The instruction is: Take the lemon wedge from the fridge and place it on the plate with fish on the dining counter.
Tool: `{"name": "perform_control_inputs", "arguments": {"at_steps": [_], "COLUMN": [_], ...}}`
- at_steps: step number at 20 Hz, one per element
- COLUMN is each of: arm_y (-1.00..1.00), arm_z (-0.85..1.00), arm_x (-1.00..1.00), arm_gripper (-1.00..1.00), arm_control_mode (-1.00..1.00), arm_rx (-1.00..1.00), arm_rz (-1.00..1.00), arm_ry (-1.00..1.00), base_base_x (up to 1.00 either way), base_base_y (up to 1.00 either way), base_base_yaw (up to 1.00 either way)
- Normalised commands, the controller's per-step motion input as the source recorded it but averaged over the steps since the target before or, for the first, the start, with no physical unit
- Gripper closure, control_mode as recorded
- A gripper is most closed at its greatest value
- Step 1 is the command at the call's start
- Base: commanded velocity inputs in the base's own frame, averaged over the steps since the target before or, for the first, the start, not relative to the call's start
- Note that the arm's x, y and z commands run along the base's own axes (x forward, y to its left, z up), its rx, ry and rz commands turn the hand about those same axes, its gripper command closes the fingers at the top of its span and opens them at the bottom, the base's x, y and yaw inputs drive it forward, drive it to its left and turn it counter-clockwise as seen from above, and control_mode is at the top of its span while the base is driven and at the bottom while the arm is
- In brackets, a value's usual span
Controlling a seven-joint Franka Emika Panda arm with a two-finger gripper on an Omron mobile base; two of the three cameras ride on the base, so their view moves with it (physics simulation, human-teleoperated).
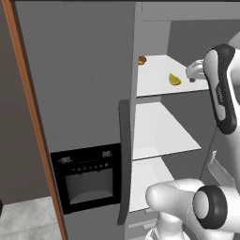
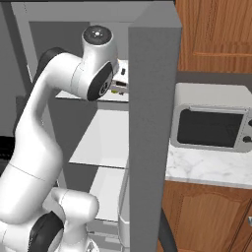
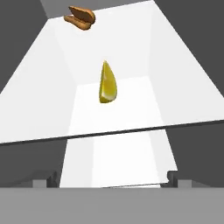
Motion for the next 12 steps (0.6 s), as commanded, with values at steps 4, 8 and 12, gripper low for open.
{"name": "perform_control_inputs", "arguments": {"at_steps": [4, 8, 12], "arm_y": [0.26, 0.04, -0.01], "arm_z": [-0.23, -0.57, -0.23], "arm_x": [0.67, 0.58, 0.52], "arm_gripper": [-1.0, -1.0, -1.0], "arm_control_mode": [-1.0, -1.0, -1.0], "arm_rx": [-0.19, -0.13, -0.03], "arm_rz": [0.0, 0.0, 0.0], "arm_ry": [0.0, 0.0, 0.0], "base_base_x": [0.0, 0.0, 0.0], "base_base_y": [0.0, 0.0, 0.0], "base_base_yaw": [0.0, 0.0, 0.0]}}
